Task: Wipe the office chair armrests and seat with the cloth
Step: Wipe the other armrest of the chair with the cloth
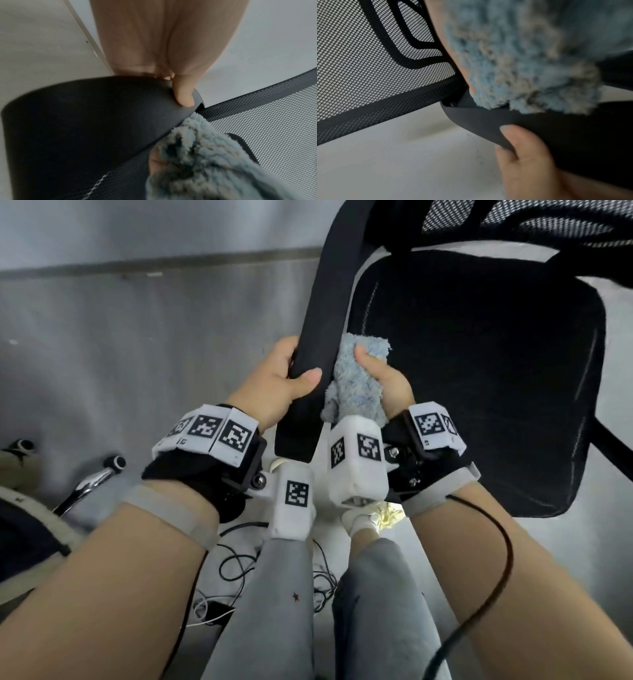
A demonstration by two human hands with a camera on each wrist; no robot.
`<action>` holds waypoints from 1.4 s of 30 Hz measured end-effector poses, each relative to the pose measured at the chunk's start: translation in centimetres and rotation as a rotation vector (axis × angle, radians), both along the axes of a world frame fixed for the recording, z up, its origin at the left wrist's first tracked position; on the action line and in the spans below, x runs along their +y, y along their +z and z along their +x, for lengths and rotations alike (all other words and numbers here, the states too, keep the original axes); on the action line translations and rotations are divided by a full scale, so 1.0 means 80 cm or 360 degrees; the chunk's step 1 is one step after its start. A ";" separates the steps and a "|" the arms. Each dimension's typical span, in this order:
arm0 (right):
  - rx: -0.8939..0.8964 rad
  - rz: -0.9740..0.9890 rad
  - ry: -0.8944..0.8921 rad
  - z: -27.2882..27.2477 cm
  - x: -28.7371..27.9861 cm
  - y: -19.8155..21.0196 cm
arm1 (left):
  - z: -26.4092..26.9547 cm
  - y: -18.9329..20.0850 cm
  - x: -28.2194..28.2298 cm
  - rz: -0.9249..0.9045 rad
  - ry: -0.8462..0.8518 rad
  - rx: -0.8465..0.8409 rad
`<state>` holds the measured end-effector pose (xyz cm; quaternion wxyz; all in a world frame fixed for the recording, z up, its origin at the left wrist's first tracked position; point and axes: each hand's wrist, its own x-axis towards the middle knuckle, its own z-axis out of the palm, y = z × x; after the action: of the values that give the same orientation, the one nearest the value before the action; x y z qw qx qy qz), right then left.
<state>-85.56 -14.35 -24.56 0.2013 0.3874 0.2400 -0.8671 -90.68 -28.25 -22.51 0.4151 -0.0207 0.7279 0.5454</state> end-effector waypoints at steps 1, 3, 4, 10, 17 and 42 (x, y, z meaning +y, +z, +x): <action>-0.0020 0.0010 0.0034 0.006 -0.003 -0.001 | -0.004 0.000 0.000 0.0007 -0.0012 0.0002; -0.0076 0.0158 0.0150 0.030 -0.015 -0.002 | -0.013 0.003 0.000 0.0017 -0.0062 0.0032; -0.0086 0.0240 0.0180 0.041 -0.019 -0.006 | -0.016 0.005 0.001 0.0031 -0.0086 0.0045; -0.0079 0.0132 0.0297 0.009 0.004 -0.008 | -0.009 0.008 -0.003 0.0151 -0.0059 -0.0037; 0.0156 0.0690 0.0288 -0.077 0.067 -0.002 | -0.002 0.002 -0.012 0.0202 -0.0052 -0.0125; -0.0204 0.0765 0.0298 0.004 -0.011 0.022 | 0.004 -0.007 -0.023 0.0264 -0.0114 -0.0178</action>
<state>-85.27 -15.25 -22.83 0.1977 0.4545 0.4604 -0.7365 -90.39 -30.09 -23.07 0.4745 0.0092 0.6563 0.5866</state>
